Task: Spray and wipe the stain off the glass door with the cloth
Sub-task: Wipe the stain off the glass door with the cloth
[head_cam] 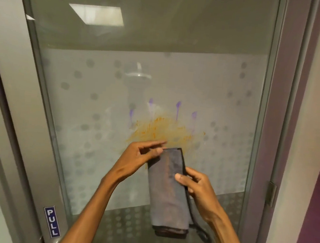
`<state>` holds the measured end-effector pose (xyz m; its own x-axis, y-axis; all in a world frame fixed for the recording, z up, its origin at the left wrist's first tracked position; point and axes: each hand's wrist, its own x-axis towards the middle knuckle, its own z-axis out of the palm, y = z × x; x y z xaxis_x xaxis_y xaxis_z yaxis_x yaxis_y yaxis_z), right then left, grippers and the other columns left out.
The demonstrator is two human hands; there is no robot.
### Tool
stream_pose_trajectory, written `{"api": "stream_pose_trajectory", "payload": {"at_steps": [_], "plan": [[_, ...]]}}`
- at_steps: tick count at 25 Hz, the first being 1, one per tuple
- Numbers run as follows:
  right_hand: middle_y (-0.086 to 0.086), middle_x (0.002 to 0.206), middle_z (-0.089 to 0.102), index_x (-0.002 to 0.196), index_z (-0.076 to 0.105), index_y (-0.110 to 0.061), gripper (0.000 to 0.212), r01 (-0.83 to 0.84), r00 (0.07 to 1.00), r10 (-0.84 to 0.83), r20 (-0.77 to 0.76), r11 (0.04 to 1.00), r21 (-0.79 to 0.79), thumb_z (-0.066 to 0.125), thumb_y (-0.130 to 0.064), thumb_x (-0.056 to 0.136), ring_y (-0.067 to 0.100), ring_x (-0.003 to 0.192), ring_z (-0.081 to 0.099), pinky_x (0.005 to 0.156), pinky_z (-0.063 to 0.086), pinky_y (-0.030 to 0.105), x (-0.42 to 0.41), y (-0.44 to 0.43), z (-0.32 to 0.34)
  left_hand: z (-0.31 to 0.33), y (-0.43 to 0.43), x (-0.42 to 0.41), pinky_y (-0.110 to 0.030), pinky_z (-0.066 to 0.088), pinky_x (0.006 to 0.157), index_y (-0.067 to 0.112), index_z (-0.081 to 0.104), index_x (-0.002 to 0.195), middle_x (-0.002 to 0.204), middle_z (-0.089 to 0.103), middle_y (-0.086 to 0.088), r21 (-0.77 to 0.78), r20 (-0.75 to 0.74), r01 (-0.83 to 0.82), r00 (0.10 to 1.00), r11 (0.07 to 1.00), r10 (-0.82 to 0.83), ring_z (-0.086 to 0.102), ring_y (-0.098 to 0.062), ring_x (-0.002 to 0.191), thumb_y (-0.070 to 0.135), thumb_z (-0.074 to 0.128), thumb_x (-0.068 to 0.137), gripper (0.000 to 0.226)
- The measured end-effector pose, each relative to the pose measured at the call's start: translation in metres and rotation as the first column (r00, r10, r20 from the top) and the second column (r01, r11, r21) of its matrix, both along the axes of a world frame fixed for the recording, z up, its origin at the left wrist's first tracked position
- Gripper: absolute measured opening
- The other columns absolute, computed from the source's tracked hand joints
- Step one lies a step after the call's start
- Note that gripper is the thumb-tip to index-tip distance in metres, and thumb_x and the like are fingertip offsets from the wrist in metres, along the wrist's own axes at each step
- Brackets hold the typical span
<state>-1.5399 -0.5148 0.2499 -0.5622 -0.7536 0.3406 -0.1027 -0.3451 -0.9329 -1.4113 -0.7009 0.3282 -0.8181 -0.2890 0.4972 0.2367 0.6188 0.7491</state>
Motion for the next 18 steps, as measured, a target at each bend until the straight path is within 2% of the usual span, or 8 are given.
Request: {"api": "stream_pose_trajectory", "payload": {"at_steps": [2, 4, 5, 8, 10, 13, 15, 18], "plan": [[0.012, 0.111, 0.078, 0.106, 0.08, -0.018, 0.034, 0.201, 0.975, -0.182, 0.13, 0.969, -0.143, 0.084, -0.031, 0.075, 0.018, 0.092, 0.077, 0.07, 0.06, 0.027, -0.008, 0.011, 0.014, 0.005, -0.008, 0.001, -0.031, 0.055, 0.104, 0.027, 0.071, 0.132, 0.129, 0.073, 0.014, -0.151, -0.294, -0.244, 0.936, 0.958, 0.192, 0.065, -0.003, 0.126, 0.06, 0.059, 0.094, 0.052], [0.0, 0.103, 0.08, 0.103, 0.08, -0.028, 0.022, 0.453, 0.892, -0.438, 0.115, 0.855, -0.254, 0.082, -0.033, 0.081, 0.014, 0.09, 0.077, 0.07, 0.061, 0.026, -0.021, 0.026, 0.033, 0.012, -0.028, 0.008, -0.036, 0.04, 0.12, 0.015, 0.065, 0.139, 0.143, 0.064, 0.0, -0.277, -0.591, -0.616, 0.714, 0.737, 0.375, 0.052, -0.018, 0.142, 0.056, 0.048, 0.102, 0.057], [-0.006, 0.099, 0.079, 0.102, 0.08, -0.033, 0.018, 0.557, 0.822, -0.566, 0.062, 0.775, -0.298, 0.08, -0.034, 0.084, 0.009, 0.087, 0.076, 0.068, 0.059, 0.021, -0.029, 0.031, 0.044, 0.018, -0.04, 0.013, -0.04, 0.03, 0.126, 0.011, 0.059, 0.145, 0.151, 0.057, -0.005, -0.291, -0.665, -0.738, 0.613, 0.609, 0.426, 0.042, -0.026, 0.15, 0.05, 0.044, 0.106, 0.058], [-0.01, 0.097, 0.067, 0.116, 0.076, -0.029, 0.028, 0.748, 0.5, -0.85, -0.168, 0.521, -0.41, 0.075, -0.033, 0.088, 0.002, 0.081, 0.064, 0.066, 0.05, 0.012, -0.055, 0.02, 0.074, 0.03, -0.078, 0.026, -0.05, 0.0, 0.13, 0.013, 0.041, 0.158, 0.168, 0.032, -0.008, -0.29, -0.706, -0.881, 0.46, 0.372, 0.539, 0.015, -0.041, 0.159, 0.042, 0.036, 0.11, 0.056], [-0.007, 0.097, 0.062, 0.121, 0.074, -0.022, 0.031, 0.804, 0.279, -0.918, -0.281, 0.384, -0.454, 0.072, -0.022, 0.09, 0.005, 0.079, 0.057, 0.067, 0.047, 0.019, -0.071, -0.003, 0.089, 0.03, -0.097, 0.031, -0.055, -0.005, 0.128, 0.018, 0.031, 0.162, 0.172, 0.02, -0.006, -0.315, -0.69, -0.904, 0.427, 0.289, 0.585, 0.006, -0.043, 0.159, 0.037, 0.028, 0.111, 0.055], [0.01, 0.104, 0.064, 0.11, 0.074, -0.004, 0.023, 0.779, 0.121, -0.871, -0.477, 0.381, -0.497, 0.072, -0.008, 0.087, 0.024, 0.09, 0.058, 0.077, 0.053, 0.043, -0.09, -0.034, 0.092, 0.026, -0.12, 0.033, -0.061, -0.004, 0.127, 0.02, 0.021, 0.165, 0.174, 0.008, -0.005, -0.384, -0.638, -0.878, 0.476, 0.286, 0.605, -0.001, -0.039, 0.161, 0.035, 0.017, 0.109, 0.058], [0.015, 0.123, 0.061, 0.106, 0.068, -0.001, 0.02, 0.758, 0.083, -0.847, -0.525, 0.396, -0.519, 0.07, -0.009, 0.087, 0.034, 0.111, 0.056, 0.094, 0.048, 0.046, -0.105, -0.044, 0.085, 0.023, -0.129, 0.03, -0.061, -0.004, 0.127, 0.02, 0.018, 0.165, 0.175, 0.004, -0.005, -0.408, -0.625, -0.865, 0.498, 0.292, 0.602, -0.003, -0.038, 0.161, 0.036, 0.015, 0.108, 0.06], [0.013, 0.149, 0.045, 0.124, 0.055, -0.001, 0.032, 0.679, 0.256, -0.827, -0.501, 0.523, -0.515, 0.059, -0.011, 0.093, 0.03, 0.139, 0.043, 0.114, 0.038, 0.051, -0.118, -0.051, 0.082, 0.022, -0.133, 0.023, -0.059, -0.005, 0.127, 0.018, 0.017, 0.165, 0.174, 0.006, -0.009, -0.392, -0.656, -0.897, 0.428, 0.203, 0.621, 0.002, -0.042, 0.16, 0.033, 0.016, 0.107, 0.061]]}}
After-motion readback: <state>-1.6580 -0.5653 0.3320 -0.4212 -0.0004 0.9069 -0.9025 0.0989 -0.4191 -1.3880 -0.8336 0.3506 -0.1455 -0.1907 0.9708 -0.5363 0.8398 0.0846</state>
